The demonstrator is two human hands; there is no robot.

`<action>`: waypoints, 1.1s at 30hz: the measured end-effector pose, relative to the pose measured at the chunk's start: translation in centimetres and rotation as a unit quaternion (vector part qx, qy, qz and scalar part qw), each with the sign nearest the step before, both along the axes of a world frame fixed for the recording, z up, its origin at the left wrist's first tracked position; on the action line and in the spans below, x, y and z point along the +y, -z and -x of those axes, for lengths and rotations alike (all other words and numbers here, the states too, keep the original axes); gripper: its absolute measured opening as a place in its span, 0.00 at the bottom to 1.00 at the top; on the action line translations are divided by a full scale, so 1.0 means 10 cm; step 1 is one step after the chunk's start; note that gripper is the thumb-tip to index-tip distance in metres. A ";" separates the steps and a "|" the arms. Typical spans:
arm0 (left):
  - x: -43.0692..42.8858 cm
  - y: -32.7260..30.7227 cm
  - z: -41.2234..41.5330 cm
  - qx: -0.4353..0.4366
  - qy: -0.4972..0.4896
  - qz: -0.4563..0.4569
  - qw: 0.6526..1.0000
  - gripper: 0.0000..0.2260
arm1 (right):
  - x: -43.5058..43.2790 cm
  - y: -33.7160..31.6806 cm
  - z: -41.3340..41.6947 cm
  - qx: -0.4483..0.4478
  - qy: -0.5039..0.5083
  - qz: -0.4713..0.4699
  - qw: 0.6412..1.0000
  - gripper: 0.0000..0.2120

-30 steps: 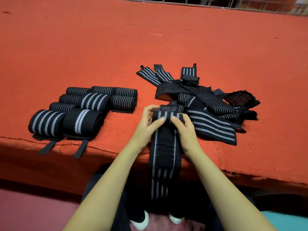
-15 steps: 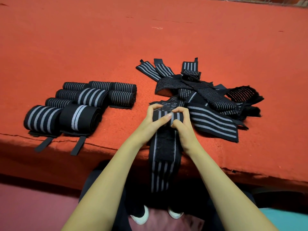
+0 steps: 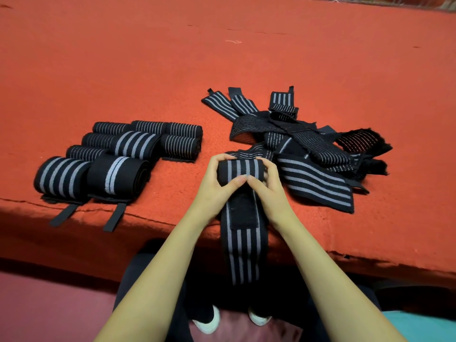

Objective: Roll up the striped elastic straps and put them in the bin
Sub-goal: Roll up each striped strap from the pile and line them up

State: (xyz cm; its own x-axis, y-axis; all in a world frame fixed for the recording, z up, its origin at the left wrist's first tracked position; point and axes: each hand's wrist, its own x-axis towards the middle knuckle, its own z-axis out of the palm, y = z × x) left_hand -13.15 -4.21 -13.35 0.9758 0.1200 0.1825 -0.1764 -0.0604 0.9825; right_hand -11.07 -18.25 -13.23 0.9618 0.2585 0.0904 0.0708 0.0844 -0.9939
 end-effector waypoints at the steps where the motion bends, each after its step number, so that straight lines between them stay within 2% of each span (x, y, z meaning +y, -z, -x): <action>1: 0.00 -0.01 0.01 0.000 -0.001 -0.002 1.000 0.18 | 0.00 0.01 -0.01 -0.002 -0.001 0.005 1.000 0.23; 12: -0.04 -0.02 -0.06 0.089 0.082 0.021 0.992 0.28 | 0.03 -0.03 -0.04 -0.024 0.020 0.057 0.998 0.26; 15: -0.01 -0.02 -0.07 0.091 0.065 0.015 0.994 0.21 | 0.01 -0.02 -0.04 -0.039 0.006 0.078 0.996 0.26; 18: -0.01 -0.06 -0.06 0.086 0.031 0.093 0.991 0.12 | -0.01 0.01 -0.03 -0.051 -0.016 0.096 0.994 0.30; 21: 0.00 -0.05 -0.04 0.064 0.022 0.107 0.992 0.10 | -0.03 0.01 -0.04 -0.030 -0.027 0.063 0.997 0.34; 26: 0.02 0.00 -0.05 -0.006 0.021 0.050 0.998 0.19 | -0.01 -0.05 -0.03 0.029 -0.009 -0.048 0.998 0.28; 28: 0.02 0.01 -0.05 -0.025 0.029 0.040 0.998 0.19 | -0.01 -0.05 -0.02 0.029 0.000 -0.057 0.998 0.24; 31: 0.00 0.00 -0.05 -0.042 0.029 0.013 0.999 0.17 | -0.02 -0.03 -0.01 0.004 0.035 -0.040 0.999 0.08; 33: -0.02 -0.02 -0.05 -0.025 0.030 0.004 0.999 0.12 | -0.02 -0.02 0.00 -0.020 0.046 -0.028 0.998 0.06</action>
State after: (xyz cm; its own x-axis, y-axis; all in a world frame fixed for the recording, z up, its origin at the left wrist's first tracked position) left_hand -12.63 -4.37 -13.13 0.9708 0.0632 0.2314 -0.2291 -0.0405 0.9726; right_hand -11.07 -18.46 -12.98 0.9765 0.1631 0.1411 0.1205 0.1304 -0.9841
